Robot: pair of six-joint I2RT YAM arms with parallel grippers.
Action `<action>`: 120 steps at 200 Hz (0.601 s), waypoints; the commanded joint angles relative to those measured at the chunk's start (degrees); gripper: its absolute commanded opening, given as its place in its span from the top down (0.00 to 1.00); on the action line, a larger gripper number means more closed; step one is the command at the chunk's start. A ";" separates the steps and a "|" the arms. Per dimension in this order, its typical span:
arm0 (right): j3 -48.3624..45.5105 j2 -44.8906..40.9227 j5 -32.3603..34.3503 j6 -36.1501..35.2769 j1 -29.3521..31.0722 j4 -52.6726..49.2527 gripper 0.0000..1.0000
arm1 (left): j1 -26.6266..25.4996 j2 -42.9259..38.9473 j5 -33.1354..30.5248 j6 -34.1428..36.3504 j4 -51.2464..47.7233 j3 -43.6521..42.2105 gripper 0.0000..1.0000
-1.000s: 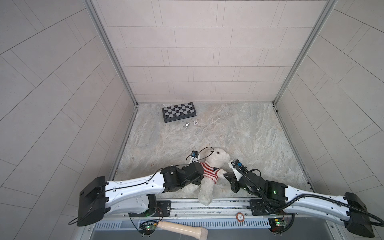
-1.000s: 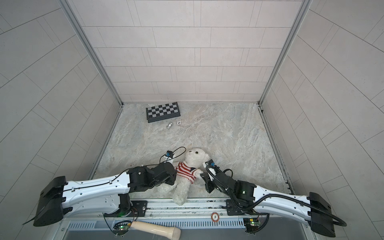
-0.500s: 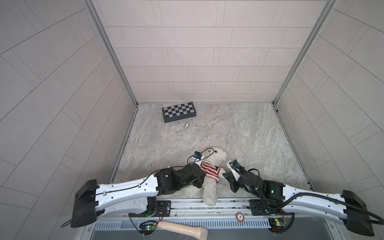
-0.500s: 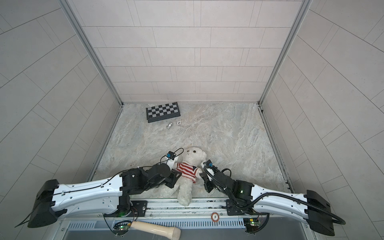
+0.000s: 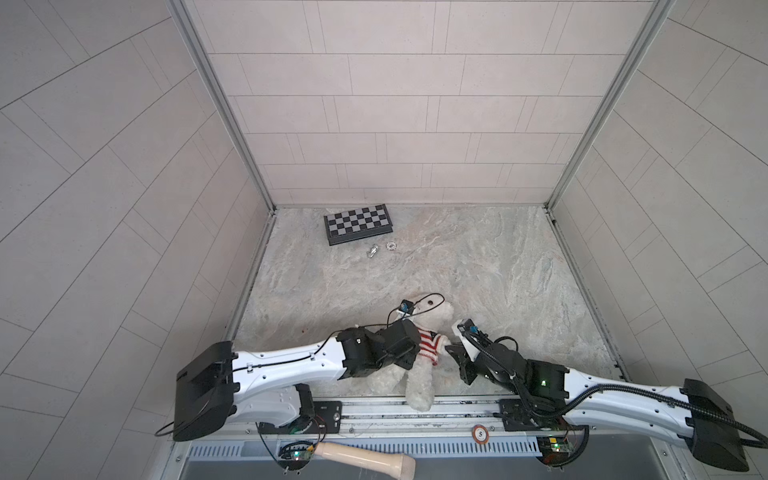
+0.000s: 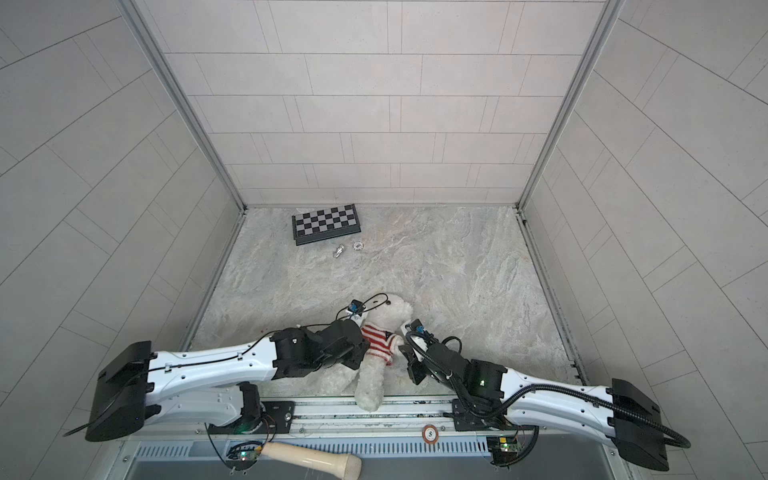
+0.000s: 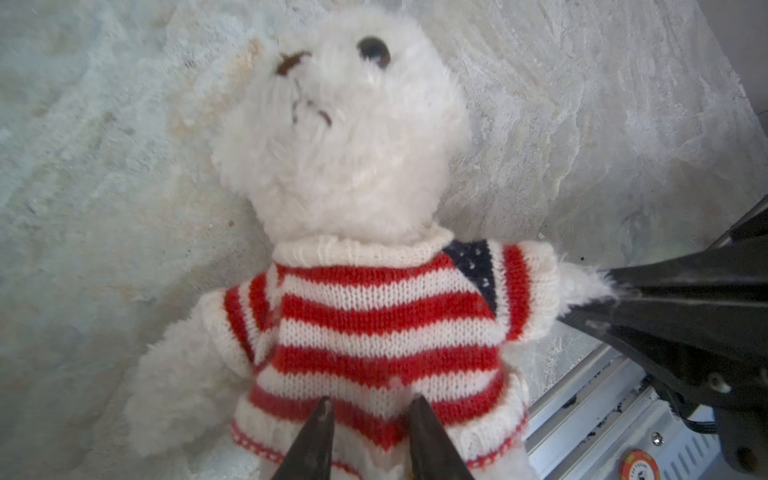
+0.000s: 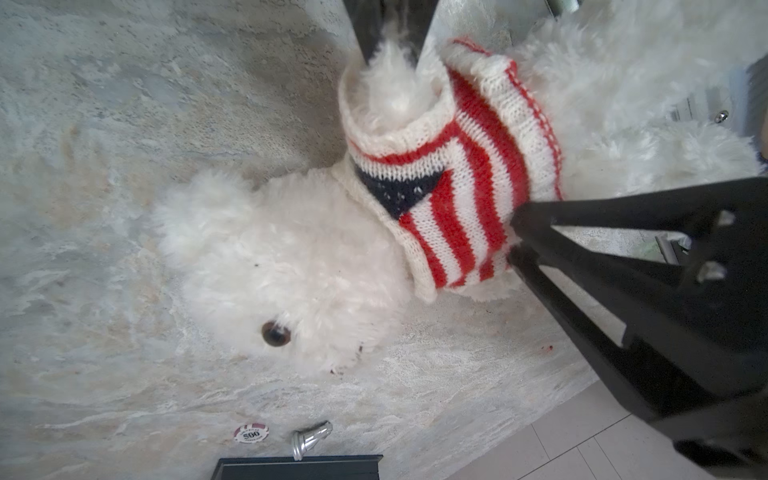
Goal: Dress the teddy bear
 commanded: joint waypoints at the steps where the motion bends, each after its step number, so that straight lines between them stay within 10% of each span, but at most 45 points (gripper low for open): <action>1: 0.66 -1.04 2.05 -0.29 0.01 0.98 1.00 | -1.78 -0.48 1.18 -2.43 0.09 -3.38 0.67; 120: -1.23 -1.04 4.76 1.50 -0.08 -0.35 1.00 | -6.64 -10.29 -0.95 -8.02 -0.21 -8.76 0.66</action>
